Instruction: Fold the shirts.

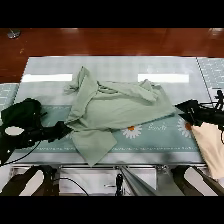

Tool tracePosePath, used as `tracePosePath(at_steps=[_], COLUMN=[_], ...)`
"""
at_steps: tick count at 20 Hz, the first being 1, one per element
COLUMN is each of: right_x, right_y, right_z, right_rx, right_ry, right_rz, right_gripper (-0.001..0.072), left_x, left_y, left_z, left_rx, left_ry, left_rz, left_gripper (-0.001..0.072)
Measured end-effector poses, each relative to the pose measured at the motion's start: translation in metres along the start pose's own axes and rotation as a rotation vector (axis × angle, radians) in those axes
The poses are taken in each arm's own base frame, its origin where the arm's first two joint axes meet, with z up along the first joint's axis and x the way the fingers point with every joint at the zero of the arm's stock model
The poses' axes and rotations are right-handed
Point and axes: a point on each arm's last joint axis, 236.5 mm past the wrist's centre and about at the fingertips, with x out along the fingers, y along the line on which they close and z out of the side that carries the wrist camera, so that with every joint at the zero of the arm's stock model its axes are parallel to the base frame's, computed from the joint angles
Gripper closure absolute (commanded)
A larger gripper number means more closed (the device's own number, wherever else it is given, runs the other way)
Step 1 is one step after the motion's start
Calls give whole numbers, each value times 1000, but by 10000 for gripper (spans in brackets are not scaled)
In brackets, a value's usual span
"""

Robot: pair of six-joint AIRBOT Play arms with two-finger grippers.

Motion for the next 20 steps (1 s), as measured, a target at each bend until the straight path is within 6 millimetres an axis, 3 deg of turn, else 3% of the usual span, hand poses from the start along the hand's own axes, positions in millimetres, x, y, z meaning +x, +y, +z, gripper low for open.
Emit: tracePosePath(at_steps=[3, 5, 9, 14, 15, 16, 17, 18, 19, 20], right_x=[-2, 3, 23, 56, 63, 70, 76, 81, 86, 89], right_y=[-34, -42, -38, -19, -15, -12, -12, -13, -14, -12], right_z=[-5, -7, 2, 23, 24, 24, 23, 22, 20, 21], right_rx=[44, 76, 104, 64, 58, 62, 53, 46, 26, 10], right_ry=[35, 58, 98, 155, 173, 192, 208, 219, 232, 236], right_rz=[-107, -115, -65, -55, -56, -58, -67, -83, -99, -100], right_gripper=[78, 79, 78, 79, 106, 192, 362, 640, 694, 694], left_x=[-3, -4, -5, -6, -6, -6, -6, -6, -6, -6], left_y=[-8, -11, -15, -19, -20, -21, -21, -22, -22, -23], left_z=[8, 11, 13, 15, 15, 15, 15, 16, 16, 17], left_rx=[20, 27, 33, 23, 19, 17, 15, 14, 14, 15], left_ry=[-11, -17, -18, -25, -26, -27, -28, -29, -29, -31], left_rz=[-9, -15, -21, -37, -42, -45, -47, -50, -51, -52], left_gripper=[688, 688, 687, 688, 687, 687, 687, 688, 687, 688])
